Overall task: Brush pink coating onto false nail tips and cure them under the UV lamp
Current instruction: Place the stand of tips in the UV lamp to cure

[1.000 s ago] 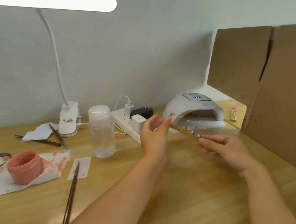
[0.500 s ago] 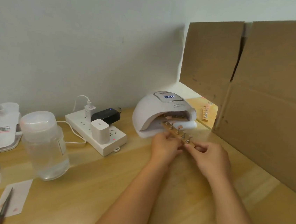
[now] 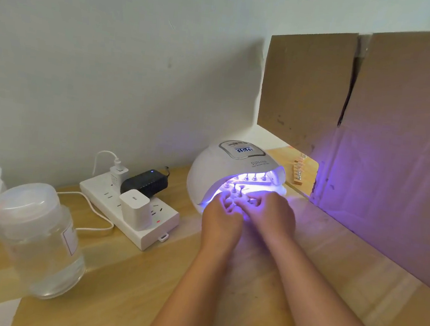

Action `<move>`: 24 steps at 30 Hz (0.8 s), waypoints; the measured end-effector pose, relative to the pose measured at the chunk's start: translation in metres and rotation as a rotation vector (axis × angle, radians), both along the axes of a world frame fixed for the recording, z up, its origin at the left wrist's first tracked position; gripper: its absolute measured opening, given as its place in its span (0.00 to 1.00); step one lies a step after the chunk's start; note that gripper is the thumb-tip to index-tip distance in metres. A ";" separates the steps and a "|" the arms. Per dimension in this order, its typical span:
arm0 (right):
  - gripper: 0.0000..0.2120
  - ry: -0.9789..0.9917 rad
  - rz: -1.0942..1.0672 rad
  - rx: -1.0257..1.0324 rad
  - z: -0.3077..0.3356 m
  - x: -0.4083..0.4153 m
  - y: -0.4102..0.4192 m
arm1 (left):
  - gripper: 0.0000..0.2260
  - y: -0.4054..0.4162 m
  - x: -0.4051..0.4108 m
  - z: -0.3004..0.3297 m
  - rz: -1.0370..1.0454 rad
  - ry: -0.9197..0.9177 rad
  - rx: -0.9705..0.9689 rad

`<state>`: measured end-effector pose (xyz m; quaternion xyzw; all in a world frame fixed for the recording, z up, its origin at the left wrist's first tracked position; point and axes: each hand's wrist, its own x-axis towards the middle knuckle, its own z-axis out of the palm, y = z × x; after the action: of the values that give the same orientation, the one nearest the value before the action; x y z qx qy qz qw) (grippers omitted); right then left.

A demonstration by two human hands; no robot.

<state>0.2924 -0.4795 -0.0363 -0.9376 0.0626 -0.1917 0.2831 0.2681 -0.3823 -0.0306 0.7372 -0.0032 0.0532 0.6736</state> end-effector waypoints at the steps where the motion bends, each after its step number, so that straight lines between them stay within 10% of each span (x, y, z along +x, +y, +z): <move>1: 0.22 0.018 0.027 0.015 -0.001 0.005 0.002 | 0.20 0.000 0.000 -0.001 -0.018 0.001 0.012; 7: 0.13 0.035 -0.006 0.234 0.007 0.025 -0.020 | 0.27 -0.001 0.001 -0.004 -0.055 -0.015 0.096; 15: 0.15 0.310 -0.114 -0.149 0.018 0.048 -0.030 | 0.25 -0.002 0.005 -0.007 -0.051 -0.004 -0.035; 24: 0.13 0.193 -0.082 -0.214 0.009 0.038 -0.030 | 0.25 -0.002 0.005 -0.009 -0.076 -0.009 -0.006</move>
<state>0.3302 -0.5099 -0.0276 -0.9732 0.1070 -0.1178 0.1660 0.2729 -0.3843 -0.0393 0.7342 -0.0340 0.0309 0.6774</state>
